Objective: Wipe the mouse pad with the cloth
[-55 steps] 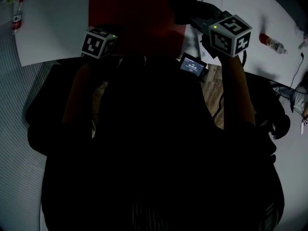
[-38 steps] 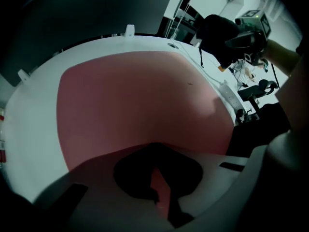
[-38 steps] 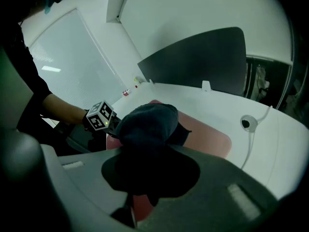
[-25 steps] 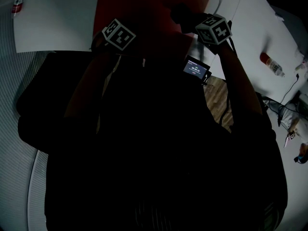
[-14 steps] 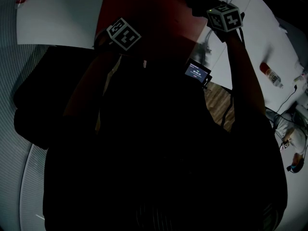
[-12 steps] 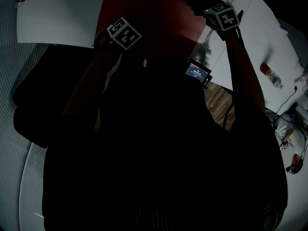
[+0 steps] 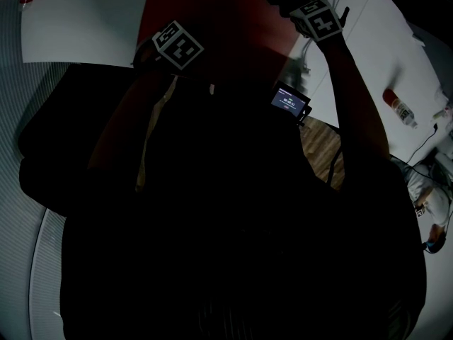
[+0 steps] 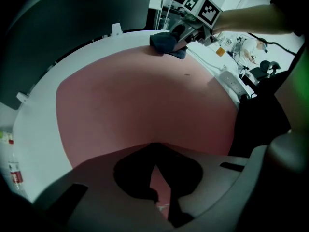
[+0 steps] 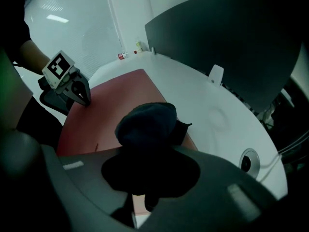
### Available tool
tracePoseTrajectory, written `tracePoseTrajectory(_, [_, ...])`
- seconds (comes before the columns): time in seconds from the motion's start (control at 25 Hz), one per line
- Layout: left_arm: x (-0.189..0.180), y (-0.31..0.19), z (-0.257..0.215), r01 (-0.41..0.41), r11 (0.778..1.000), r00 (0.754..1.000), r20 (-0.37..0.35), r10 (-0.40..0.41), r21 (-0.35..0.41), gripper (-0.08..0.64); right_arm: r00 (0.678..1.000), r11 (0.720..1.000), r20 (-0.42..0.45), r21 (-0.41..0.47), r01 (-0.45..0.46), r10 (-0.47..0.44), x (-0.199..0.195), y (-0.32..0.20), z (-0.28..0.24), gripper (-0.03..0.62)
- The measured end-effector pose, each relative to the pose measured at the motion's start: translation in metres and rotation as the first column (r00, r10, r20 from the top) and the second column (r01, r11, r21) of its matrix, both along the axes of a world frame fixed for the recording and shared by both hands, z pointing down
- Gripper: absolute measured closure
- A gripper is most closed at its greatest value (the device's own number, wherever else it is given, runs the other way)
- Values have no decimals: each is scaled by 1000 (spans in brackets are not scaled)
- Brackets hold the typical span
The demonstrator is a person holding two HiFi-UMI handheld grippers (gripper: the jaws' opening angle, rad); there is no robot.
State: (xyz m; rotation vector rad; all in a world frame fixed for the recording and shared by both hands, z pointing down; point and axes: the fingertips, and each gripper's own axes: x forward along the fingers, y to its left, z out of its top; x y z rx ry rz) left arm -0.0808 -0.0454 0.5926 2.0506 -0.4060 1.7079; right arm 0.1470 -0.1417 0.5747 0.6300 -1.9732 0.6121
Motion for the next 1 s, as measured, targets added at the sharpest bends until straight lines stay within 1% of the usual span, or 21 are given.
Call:
tracePoseTrajectory(0.12, [0, 0, 1, -35, 999, 999, 20, 35, 28, 555, 1000, 1000, -18, 20, -13, 14, -1, 0, -1, 525])
tracePoseTrajectory(0.16, [0, 0, 1, -37, 999, 999, 23, 37, 33, 555, 999, 1000, -32, 27, 1, 0, -4, 4, -1, 525])
tracePoseTrajectory(0.24, [0, 0, 2, -31, 999, 999, 19, 31, 33, 555, 995, 996, -59, 33, 82, -80, -21, 22, -1, 525])
tracePoseTrajectory(0.28, [-1, 0, 2, -27, 999, 1000, 15, 27, 29, 555, 987, 989, -75, 40, 145, -142, -34, 36, -1, 526])
tracePoseTrajectory(0.36, [-1, 0, 3, -13, 1000, 1000, 5, 13, 23, 555, 959, 960, -93, 61, 274, -267, -63, 69, 2, 526])
tracePoseTrajectory(0.48, [-2, -1, 3, 8, 999, 1000, -2, -8, 39, 555, 919, 917, -80, 73, 391, -385, -100, 110, 6, 525])
tracePoseTrajectory(0.56, [-1, -1, 4, 14, 999, 1000, -4, -14, 49, 555, 897, 895, -77, 74, 440, -434, -107, 122, 8, 525])
tracePoseTrajectory(0.6, [-1, -1, 4, 20, 999, 1000, -9, -20, 48, 555, 891, 888, -73, 76, 453, -448, -107, 122, 8, 525])
tracePoseTrajectory(0.76, [-5, -3, 2, 48, 998, 999, -22, -47, 42, 555, 877, 870, -54, 114, 480, -477, -105, 118, 8, 525])
tracePoseTrajectory(0.8, [-5, -3, 2, 45, 998, 999, -19, -44, 48, 555, 879, 871, -65, 120, 476, -472, -99, 112, 9, 525])
tracePoseTrajectory(0.84, [-4, -3, 3, 42, 998, 999, -17, -41, 52, 555, 889, 880, -82, 124, 458, -451, -89, 102, 10, 525])
tracePoseTrajectory(0.92, [-3, -4, 3, 40, 998, 999, -17, -39, 51, 555, 927, 920, -117, 129, 370, -356, -55, 68, 11, 525])
tracePoseTrajectory(1.0, [-4, -5, 3, 42, 998, 999, -18, -42, 46, 555, 965, 963, -143, 130, 238, -219, -16, 31, 9, 525])
